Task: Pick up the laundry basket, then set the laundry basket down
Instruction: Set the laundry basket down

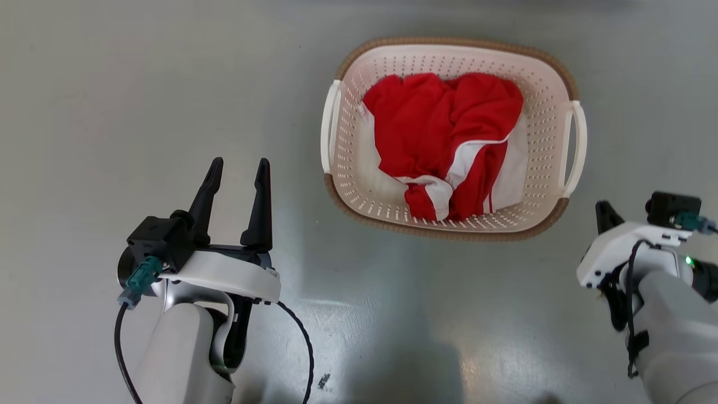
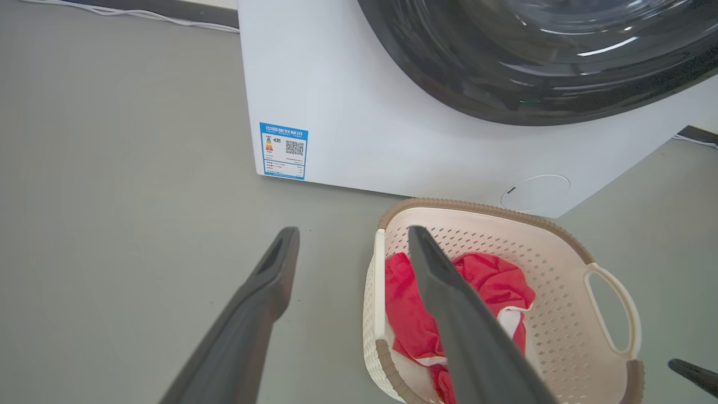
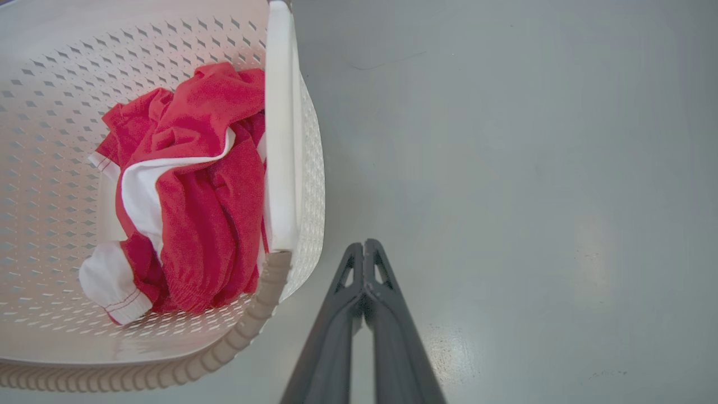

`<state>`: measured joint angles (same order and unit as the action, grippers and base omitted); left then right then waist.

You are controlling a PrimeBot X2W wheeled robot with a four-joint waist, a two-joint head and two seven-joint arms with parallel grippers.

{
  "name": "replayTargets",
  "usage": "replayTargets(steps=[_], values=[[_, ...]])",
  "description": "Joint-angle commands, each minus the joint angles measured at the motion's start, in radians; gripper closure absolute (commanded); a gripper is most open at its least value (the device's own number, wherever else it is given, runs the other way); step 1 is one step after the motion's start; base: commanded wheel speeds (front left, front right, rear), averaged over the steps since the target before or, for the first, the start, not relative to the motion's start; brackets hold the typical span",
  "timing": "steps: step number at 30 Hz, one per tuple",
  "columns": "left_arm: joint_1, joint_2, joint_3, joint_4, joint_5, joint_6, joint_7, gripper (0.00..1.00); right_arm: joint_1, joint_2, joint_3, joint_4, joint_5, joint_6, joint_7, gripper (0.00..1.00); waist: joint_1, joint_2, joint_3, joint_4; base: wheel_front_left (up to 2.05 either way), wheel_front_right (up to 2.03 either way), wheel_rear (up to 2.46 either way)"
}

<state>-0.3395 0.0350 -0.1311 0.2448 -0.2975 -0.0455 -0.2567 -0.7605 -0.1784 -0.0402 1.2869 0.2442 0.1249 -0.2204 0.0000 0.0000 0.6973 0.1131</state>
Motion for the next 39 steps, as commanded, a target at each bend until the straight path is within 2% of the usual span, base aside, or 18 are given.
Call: replayTargets(steps=[1,19,39], values=[[0.008,0.017,0.03,-0.029,0.01,-0.004,-0.005,0.0,0.005,0.004,0.011,0.0,-0.016,0.006,-0.018,1.0,0.0,0.0,0.017,-0.005,0.0,0.0,0.0],[0.05,0.039,0.044,-0.079,0.013,0.009,-0.005,0.0,-0.085,0.035,-0.02,0.003,-0.056,0.006,-0.036,1.0,0.0,0.0,0.072,-0.012,0.0,0.0,0.0],[0.055,0.037,0.033,-0.094,0.0,0.021,-0.005,0.0,-0.149,0.029,-0.006,0.001,-0.066,0.006,-0.041,1.0,0.0,0.0,0.102,-0.005,0.0,0.0,0.0]])
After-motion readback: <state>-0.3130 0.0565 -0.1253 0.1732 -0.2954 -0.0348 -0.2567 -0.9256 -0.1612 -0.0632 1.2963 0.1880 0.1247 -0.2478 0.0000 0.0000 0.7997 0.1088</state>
